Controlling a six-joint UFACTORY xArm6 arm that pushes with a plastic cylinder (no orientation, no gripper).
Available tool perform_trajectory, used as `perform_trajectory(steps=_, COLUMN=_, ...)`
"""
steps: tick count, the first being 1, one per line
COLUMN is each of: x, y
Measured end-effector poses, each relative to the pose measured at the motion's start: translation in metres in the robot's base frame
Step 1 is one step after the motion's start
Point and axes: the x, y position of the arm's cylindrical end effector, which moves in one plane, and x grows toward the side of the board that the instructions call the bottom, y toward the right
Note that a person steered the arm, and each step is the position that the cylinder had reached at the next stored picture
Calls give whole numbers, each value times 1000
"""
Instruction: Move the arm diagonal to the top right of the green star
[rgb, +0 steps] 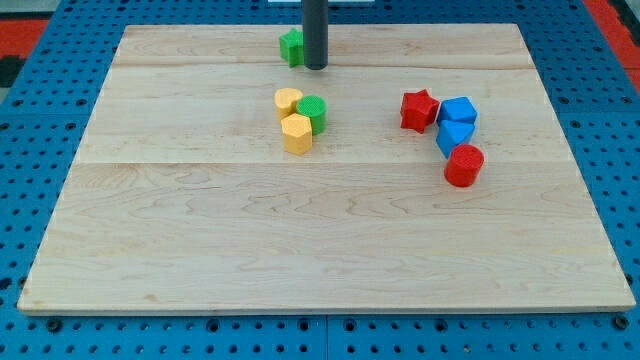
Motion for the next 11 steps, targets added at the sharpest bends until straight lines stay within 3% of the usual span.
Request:
perform_trajectory(steps=1, x=-7, y=60)
perform_trajectory(steps=5, x=-76, y=58)
perform_trajectory(steps=9, x=-77, y=53)
perform_trajectory(steps=11, x=-62, y=-1)
